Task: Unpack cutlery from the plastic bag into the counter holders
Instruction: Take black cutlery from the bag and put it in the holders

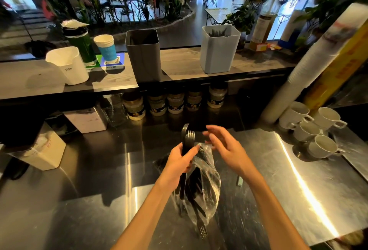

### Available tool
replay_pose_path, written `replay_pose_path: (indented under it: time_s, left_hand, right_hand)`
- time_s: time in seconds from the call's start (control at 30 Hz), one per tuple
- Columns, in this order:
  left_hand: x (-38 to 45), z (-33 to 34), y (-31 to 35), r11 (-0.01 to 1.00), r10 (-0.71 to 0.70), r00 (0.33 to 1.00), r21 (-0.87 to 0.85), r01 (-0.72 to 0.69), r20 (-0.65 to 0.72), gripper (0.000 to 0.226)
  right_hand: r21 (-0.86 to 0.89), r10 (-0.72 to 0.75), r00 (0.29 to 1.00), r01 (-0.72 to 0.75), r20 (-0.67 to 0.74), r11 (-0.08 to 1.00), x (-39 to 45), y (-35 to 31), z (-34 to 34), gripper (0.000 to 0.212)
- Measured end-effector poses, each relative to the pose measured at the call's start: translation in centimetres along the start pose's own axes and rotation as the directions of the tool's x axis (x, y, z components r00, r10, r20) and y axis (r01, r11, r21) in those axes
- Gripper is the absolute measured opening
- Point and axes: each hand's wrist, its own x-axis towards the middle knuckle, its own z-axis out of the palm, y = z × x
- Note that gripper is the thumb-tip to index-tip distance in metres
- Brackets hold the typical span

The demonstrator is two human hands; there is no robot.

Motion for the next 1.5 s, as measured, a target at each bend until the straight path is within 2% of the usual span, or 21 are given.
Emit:
replay_pose_path:
  time_s: [0.1, 0.17, 0.3, 0.4, 0.53, 0.63, 0.7, 0.77, 0.83, 0.9, 0.97, 1.07, 1.17, 1.23, 1.37, 1.5]
  left_hand:
    - [0.1, 0.8, 0.7, 0.997, -0.044, 0.998, 0.069, 0.041, 0.041, 0.014]
    - [-0.2, 1.2, 1.4, 0.995, -0.015, 0.998, 0.104, 0.009, 0.061, 0.020]
    - [0.2, 1.1, 1.8, 0.977, 0.007, 1.000, 0.215, -0.010, 0.015, 0.030]
    - [0.9, 0.6, 1.4, 0.956, 0.044, 0.999, 0.292, -0.042, 0.000, 0.035]
    - [1.2, 0.2, 0.7, 0.962, 0.034, 0.998, 0.267, -0.049, 0.059, 0.029]
    - [1.1, 0.2, 1.2, 0.956, -0.015, 0.993, 0.292, -0.022, 0.121, 0.022]
    - [0.9, -0.3, 1.5, 0.941, -0.064, 0.985, 0.338, 0.006, 0.161, 0.014]
    - [0.8, -1.1, 1.4, 0.959, -0.108, 0.965, 0.279, 0.038, 0.237, 0.030]
    - [0.8, -1.8, 0.7, 0.988, -0.134, 0.947, 0.119, 0.103, 0.292, 0.051]
    - [1.0, -2.3, 0.4, 0.978, -0.187, 0.938, -0.037, 0.207, 0.293, 0.065]
    - [1.4, -2.7, 0.2, 0.963, -0.206, 0.936, -0.110, 0.245, 0.285, 0.075]
    - [1.9, -2.6, 0.5, 0.968, -0.178, 0.943, -0.124, 0.219, 0.281, 0.076]
    - [2.4, -1.5, 1.3, 0.978, -0.179, 0.945, -0.053, 0.201, 0.275, 0.073]
    - [2.5, -0.6, 2.0, 0.988, -0.154, 0.949, 0.023, 0.154, 0.276, 0.062]
    - [3.2, 0.5, 3.1, 0.986, -0.084, 0.966, 0.160, 0.046, 0.246, 0.025]
    - [4.6, 1.1, 4.2, 0.981, -0.078, 0.973, 0.189, 0.037, 0.218, 0.026]
  right_hand:
    - [-0.069, -0.154, 0.986, 0.158, 0.062, 0.985, 1.4, -2.1, 0.4, 0.041]
    - [-0.159, -0.190, 0.979, 0.199, 0.074, 0.967, 1.9, -2.7, 0.6, 0.034]
    - [-0.190, -0.208, 0.976, 0.194, -0.057, 0.962, 2.2, -2.7, 0.5, 0.013]
    - [-0.218, -0.194, 0.980, 0.180, -0.045, 0.959, 2.6, -2.7, -0.2, 0.010]
    - [-0.035, -0.066, 0.997, 0.067, 0.045, 0.997, 3.5, -3.0, -1.0, 0.014]
    - [0.175, -0.021, 0.999, 0.013, 0.047, 0.985, 3.9, -3.4, -1.8, 0.019]
    - [0.242, -0.019, 0.999, 0.012, 0.028, 0.970, 4.2, -3.6, -2.5, 0.022]
    - [0.282, -0.020, 0.999, 0.027, -0.025, 0.959, 4.6, -3.7, -3.2, 0.022]
    - [0.326, -0.015, 0.996, 0.044, -0.091, 0.944, 5.0, -3.9, -4.1, 0.022]
    - [0.386, -0.008, 0.993, 0.054, -0.120, 0.921, 5.2, -4.0, -5.1, 0.022]
    - [0.428, -0.007, 0.995, 0.050, -0.102, 0.902, 5.3, -4.1, -5.6, 0.022]
    - [0.387, -0.017, 1.000, 0.012, 0.009, 0.922, 5.2, -3.9, -4.9, 0.022]
    - [0.313, -0.011, 0.996, -0.017, 0.088, 0.950, 5.3, -3.2, -3.1, 0.021]
    - [0.262, -0.022, 0.996, 0.000, 0.081, 0.965, 5.7, -2.6, -2.4, 0.019]
    - [0.142, -0.070, 0.997, 0.064, 0.040, 0.988, 6.6, -2.3, -2.9, 0.016]
    - [-0.045, -0.104, 0.994, 0.106, 0.046, 0.993, 7.9, -2.8, -4.3, 0.019]
